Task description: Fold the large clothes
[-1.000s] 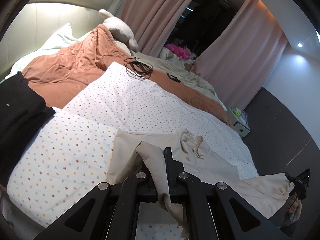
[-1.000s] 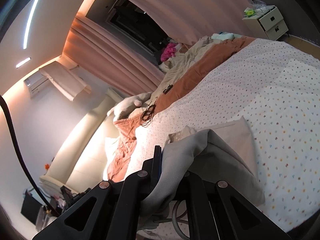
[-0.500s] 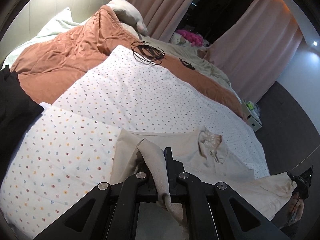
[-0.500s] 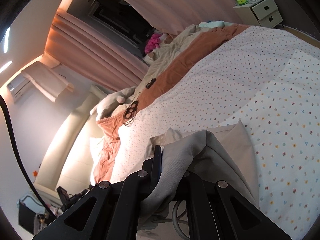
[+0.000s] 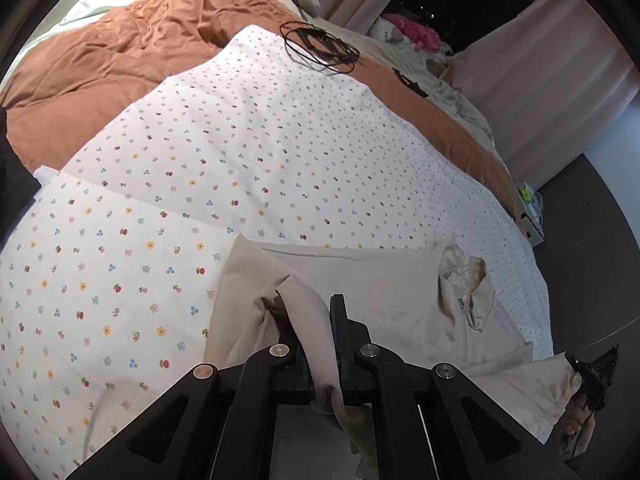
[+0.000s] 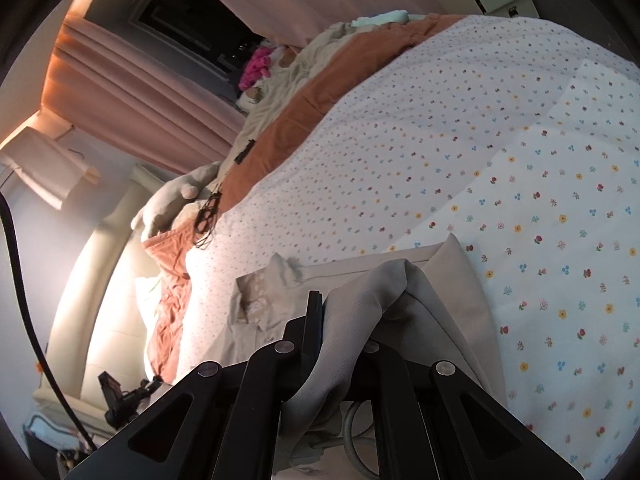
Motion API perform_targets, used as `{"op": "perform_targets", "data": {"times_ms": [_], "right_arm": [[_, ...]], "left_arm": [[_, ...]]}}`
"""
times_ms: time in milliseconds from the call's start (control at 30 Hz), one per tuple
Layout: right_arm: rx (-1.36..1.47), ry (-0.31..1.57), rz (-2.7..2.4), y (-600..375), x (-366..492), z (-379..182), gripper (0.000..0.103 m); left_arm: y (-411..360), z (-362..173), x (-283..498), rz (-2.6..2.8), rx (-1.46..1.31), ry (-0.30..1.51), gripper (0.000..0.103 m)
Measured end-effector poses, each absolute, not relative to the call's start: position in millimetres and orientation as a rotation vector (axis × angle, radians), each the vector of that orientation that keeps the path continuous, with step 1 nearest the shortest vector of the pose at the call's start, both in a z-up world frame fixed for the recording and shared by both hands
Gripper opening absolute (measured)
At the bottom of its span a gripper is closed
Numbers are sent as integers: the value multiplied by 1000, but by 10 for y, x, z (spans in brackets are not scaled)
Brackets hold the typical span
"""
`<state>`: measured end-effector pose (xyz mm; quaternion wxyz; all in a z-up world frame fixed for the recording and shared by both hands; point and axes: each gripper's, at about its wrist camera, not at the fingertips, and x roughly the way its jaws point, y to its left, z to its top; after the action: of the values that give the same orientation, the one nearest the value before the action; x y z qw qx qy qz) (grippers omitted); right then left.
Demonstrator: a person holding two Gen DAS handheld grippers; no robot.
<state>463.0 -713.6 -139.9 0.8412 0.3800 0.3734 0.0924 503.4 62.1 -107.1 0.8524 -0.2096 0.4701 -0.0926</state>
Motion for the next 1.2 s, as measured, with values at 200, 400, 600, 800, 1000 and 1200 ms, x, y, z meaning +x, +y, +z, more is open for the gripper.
{"op": "perform_targets", "data": {"times_ms": [200,400,600,800,1000,1200], "right_arm": [[811,866,50,-7189,4806,-1631,82],[755,874,39,-7110,4708,-1583,83],[617,906,81,-6697,4700,-1493,83],[475,946,177,-6058,4834,-1393,83],[339,986,278,-5327,5033,-1303,76],[249,1056,332,-4677,5266,-1400,70]], "left_arm": [[546,-1262,5213,-194,-428,1042,72],[619,-1188,5067,-170,-440,987,91],[706,-1181,4835,-131,-411,977,91],[841,-1187,4565,-108,-398,975,90],[1018,-1254,4326,-81,-393,982,85],[1210,-1369,4126,-56,-421,997,79]]}}
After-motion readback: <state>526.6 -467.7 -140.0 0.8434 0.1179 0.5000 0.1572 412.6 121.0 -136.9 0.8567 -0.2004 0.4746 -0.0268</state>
